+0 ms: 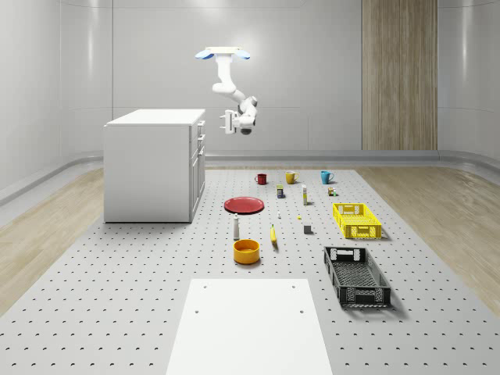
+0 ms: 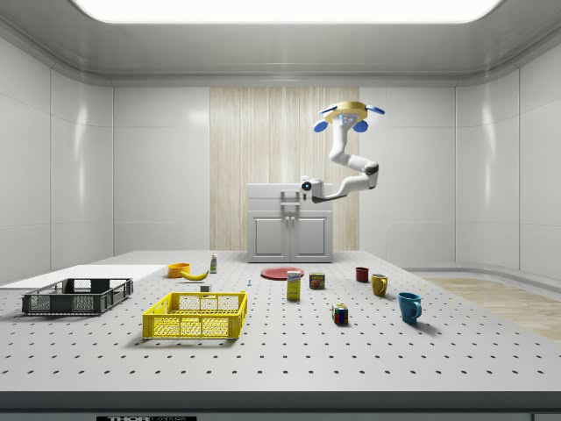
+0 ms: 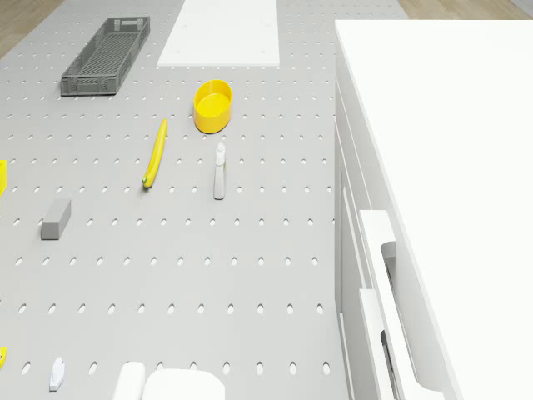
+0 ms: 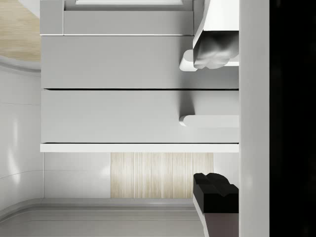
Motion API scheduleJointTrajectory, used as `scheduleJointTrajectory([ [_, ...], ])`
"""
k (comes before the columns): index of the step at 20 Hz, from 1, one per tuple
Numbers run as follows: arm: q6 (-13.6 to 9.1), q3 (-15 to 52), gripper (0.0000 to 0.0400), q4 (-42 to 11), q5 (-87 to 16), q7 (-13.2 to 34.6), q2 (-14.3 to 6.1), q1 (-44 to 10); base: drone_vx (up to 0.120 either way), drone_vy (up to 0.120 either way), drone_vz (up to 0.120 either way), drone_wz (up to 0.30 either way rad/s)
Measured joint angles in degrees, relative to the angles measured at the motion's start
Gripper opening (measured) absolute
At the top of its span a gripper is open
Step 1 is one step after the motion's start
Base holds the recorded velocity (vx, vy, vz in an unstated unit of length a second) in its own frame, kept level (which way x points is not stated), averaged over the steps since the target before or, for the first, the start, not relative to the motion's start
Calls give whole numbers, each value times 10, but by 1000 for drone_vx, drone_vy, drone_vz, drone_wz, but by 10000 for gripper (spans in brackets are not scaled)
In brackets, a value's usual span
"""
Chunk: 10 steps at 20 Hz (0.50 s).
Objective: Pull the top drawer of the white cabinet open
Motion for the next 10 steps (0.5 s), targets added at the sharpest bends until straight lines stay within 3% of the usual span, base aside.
scheduleJointTrajectory([
  [8, 5, -2, 312, -1, -6, 5, -7, 6, 120, -120, 0, 0],
  [10, 7, -2, 311, -1, -7, 6, -8, 7, 60, -40, 0, 0],
])
